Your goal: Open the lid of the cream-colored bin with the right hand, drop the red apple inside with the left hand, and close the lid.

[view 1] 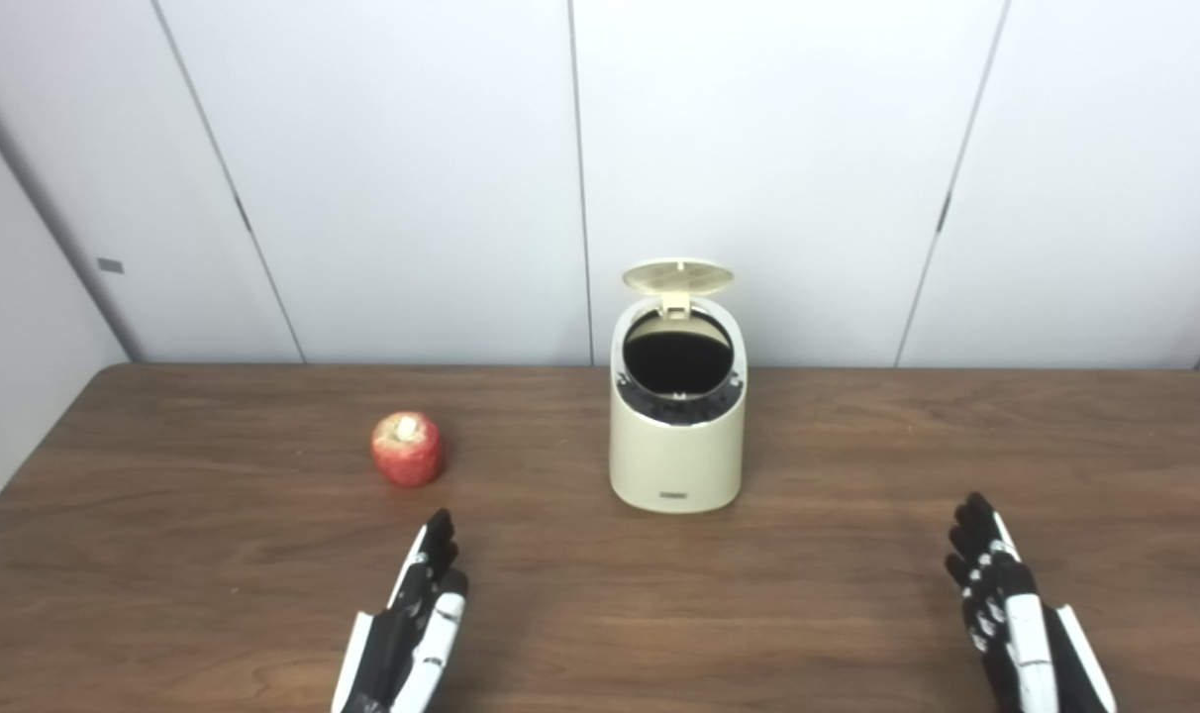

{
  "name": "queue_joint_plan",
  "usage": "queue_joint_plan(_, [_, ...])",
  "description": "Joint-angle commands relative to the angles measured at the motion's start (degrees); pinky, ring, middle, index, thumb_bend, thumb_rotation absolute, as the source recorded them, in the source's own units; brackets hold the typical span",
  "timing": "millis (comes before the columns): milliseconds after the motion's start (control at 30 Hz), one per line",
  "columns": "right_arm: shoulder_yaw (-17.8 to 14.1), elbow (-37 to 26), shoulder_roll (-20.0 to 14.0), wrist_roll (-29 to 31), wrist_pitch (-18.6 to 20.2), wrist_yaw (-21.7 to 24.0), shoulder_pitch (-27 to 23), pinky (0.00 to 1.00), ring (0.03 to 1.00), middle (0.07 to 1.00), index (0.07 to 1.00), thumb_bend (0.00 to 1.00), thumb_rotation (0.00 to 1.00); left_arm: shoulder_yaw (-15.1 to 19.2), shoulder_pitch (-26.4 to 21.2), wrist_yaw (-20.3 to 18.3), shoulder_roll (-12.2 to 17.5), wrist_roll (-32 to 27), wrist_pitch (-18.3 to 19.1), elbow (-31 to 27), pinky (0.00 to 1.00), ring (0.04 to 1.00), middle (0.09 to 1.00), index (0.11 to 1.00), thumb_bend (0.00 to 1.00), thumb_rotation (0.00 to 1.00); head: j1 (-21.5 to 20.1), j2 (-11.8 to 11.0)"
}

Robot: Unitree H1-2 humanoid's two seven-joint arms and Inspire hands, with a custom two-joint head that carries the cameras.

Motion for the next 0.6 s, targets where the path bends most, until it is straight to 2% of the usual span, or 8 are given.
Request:
queue_joint_plan(0, [-0.7,2.0,-1.6,1.2,-3.6,0.6,-0.5,1.0,1.0,1.0,1.0,0.58,1.0,-0.6,2.7,0.4,-1.3,0.9,-1.1,-1.3,1.0,1.0,0.996,1.0,0.41,0.64,1.3,-0.3])
queue_joint_plan(33, [-0.7,2.5,-1.9,1.4,-4.0,0.8,-0.5,1.0,1.0,1.0,1.0,0.58,1.0,-0.8,2.8,0.5,-1.5,1.2,-1.2,-1.2,1.0,1.0,0.995,1.0,0.41,0.64,2.9,-0.9])
queue_joint_plan(167, [-0.6,3.1,-2.6,2.4,-3.7,1.2,-0.6,1.0,1.0,1.0,1.0,0.61,1.0,-1.3,3.0,1.1,-2.1,1.9,-0.8,-1.1,1.0,1.0,0.991,1.0,0.4,0.61,5.0,-1.7])
queue_joint_plan(333, [-0.1,1.5,-2.3,2.7,-1.6,0.5,-0.5,1.0,1.0,0.986,0.975,0.66,1.0,-1.8,2.8,2.2,-2.5,3.5,-1.4,-0.3,1.0,0.998,0.984,1.0,0.42,0.62,5.8,-2.5])
queue_joint_plan(567, [0.2,-1.1,-1.5,2.8,0.9,-0.2,-0.5,1.0,0.996,0.97,0.958,0.65,1.0,-2.2,2.7,3.0,-2.2,4.5,-1.9,-0.1,1.0,1.0,0.993,1.0,0.48,0.64,5.8,-2.5])
